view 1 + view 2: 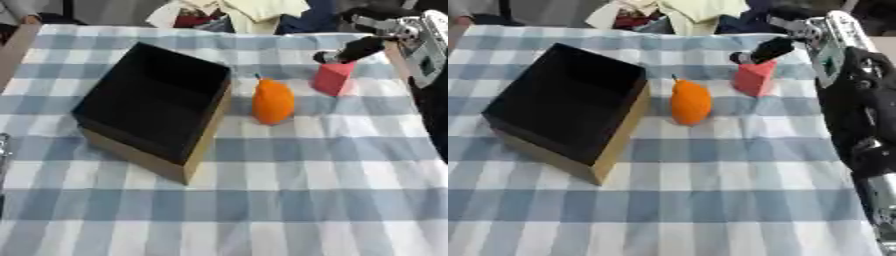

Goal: Pick up objects on the table and place them in the box.

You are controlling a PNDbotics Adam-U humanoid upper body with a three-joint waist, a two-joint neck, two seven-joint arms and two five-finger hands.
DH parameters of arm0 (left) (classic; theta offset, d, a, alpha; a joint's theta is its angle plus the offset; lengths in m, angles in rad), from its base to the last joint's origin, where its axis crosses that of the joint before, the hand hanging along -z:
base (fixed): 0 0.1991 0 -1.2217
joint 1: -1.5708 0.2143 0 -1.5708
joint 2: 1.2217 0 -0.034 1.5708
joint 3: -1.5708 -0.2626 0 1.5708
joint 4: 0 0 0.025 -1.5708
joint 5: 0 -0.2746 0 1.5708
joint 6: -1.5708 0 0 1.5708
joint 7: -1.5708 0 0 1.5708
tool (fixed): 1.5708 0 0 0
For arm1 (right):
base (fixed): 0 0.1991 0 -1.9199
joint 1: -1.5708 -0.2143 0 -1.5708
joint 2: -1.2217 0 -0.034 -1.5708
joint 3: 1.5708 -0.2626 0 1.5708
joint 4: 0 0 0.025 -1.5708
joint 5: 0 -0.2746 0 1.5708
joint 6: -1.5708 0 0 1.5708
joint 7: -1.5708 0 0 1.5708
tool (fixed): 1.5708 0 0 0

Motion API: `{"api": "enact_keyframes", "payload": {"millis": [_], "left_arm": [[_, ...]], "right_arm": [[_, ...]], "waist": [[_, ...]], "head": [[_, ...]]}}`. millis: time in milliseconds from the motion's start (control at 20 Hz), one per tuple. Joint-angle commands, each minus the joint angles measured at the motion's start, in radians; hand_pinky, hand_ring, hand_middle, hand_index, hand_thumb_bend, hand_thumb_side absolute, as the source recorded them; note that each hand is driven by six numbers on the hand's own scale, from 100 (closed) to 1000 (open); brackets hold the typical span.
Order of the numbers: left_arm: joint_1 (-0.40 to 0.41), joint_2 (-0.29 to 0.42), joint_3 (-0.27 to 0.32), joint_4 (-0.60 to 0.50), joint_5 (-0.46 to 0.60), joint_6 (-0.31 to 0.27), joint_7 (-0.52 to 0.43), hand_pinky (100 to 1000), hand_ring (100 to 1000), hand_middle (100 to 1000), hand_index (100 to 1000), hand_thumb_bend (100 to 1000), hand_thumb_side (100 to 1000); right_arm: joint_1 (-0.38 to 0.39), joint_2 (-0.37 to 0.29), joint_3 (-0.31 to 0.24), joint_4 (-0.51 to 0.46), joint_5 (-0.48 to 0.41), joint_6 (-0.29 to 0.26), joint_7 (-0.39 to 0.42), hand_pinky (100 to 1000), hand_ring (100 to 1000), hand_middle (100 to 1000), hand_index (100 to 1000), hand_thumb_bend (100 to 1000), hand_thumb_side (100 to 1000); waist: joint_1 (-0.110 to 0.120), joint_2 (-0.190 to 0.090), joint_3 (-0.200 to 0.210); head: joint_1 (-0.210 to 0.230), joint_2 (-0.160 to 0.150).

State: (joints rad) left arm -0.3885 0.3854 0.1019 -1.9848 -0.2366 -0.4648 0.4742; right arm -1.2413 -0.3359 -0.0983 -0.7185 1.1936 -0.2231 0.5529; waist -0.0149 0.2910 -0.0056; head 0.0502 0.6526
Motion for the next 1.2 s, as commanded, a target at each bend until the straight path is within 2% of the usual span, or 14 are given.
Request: {"api": "enact_keyframes", "payload": {"millis": [50, 250, 550, 1200], "left_arm": [[-0.007, 0.017, 0.001, -0.015, -0.006, 0.001, -0.006, 467, 597, 573, 685, 106, 788], [-0.006, 0.019, 0.002, -0.015, -0.01, 0.003, -0.008, 467, 597, 572, 684, 100, 780], [-0.007, 0.019, 0.002, -0.015, -0.01, 0.002, -0.008, 467, 596, 572, 683, 100, 781], [-0.01, 0.011, 0.001, -0.015, -0.009, 0.001, -0.008, 466, 596, 573, 681, 101, 784]], "right_arm": [[-0.027, -0.038, -0.005, 0.001, -0.015, -0.005, 0.017, 1000, 996, 948, 1000, 403, 580], [-0.024, -0.048, -0.002, 0.019, -0.026, 0.0, 0.029, 1000, 997, 947, 1000, 416, 574], [-0.017, -0.05, -0.01, 0.054, -0.001, 0.045, 0.014, 1000, 995, 944, 1000, 430, 592], [-0.022, -0.012, -0.02, 0.101, 0.064, 0.135, -0.037, 1000, 987, 929, 1000, 440, 649]], "waist": [[0.0, -0.026, 0.0], [-0.002, -0.026, -0.002], [-0.002, -0.026, -0.002], [0.007, -0.019, 0.004]], "head": [[0.003, -0.01], [0.005, -0.012], [0.007, -0.019], [0.001, -0.023]]}}
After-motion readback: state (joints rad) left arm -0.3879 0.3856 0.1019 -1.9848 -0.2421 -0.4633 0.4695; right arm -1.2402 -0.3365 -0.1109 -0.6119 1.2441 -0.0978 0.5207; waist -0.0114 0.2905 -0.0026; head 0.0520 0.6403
